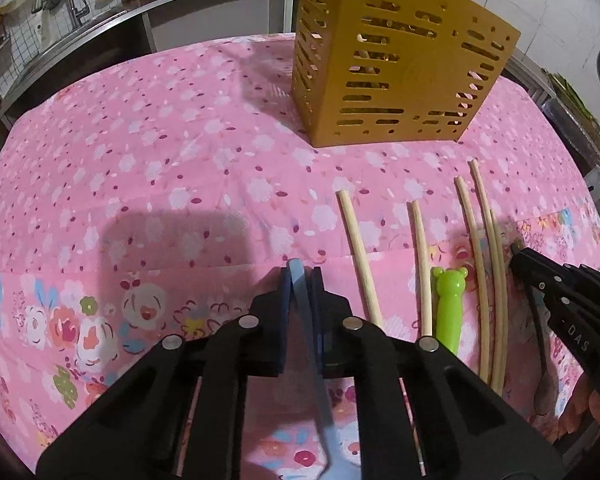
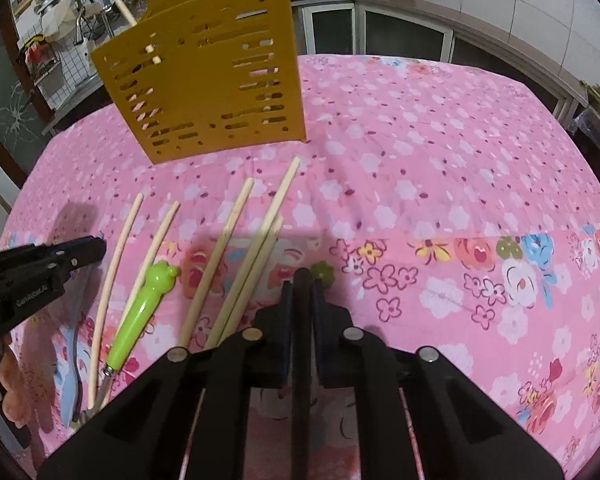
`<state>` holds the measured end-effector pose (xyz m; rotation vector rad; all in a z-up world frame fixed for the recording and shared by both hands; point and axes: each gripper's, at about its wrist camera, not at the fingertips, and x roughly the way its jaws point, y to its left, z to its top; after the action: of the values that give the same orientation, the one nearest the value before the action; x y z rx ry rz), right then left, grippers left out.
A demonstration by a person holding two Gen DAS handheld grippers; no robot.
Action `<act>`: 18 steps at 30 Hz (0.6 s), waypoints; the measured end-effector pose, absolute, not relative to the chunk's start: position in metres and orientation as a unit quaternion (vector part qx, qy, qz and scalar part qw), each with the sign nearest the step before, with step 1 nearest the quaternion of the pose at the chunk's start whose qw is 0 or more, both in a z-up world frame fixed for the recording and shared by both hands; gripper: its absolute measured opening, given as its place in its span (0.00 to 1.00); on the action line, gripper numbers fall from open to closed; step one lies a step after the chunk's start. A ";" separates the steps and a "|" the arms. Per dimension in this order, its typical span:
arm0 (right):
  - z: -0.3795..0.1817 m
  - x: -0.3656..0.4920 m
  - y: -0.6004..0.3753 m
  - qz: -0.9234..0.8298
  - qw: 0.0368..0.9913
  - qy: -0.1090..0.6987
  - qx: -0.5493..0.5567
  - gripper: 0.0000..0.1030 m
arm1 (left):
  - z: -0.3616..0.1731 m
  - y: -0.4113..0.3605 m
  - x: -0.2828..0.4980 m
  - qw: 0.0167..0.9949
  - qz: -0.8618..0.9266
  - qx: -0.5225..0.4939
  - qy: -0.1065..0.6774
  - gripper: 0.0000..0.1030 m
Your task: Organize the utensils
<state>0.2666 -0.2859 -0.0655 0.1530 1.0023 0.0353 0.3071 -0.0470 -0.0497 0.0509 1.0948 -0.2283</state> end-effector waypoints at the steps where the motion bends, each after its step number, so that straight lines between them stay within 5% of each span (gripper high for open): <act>1: -0.063 0.266 -0.288 0.016 0.876 0.477 0.076 0.09 | -0.050 -0.046 0.307 0.848 -0.109 0.021 0.518 0.06; 18: -0.015 0.252 -0.319 0.043 0.917 0.375 0.129 0.09 | 0.009 -0.019 0.284 0.903 -0.116 -0.048 0.410 0.06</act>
<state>0.2516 -0.3190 -0.0153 0.2654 0.7707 0.0894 0.2838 -0.0190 0.0090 -0.0989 0.8476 -0.2403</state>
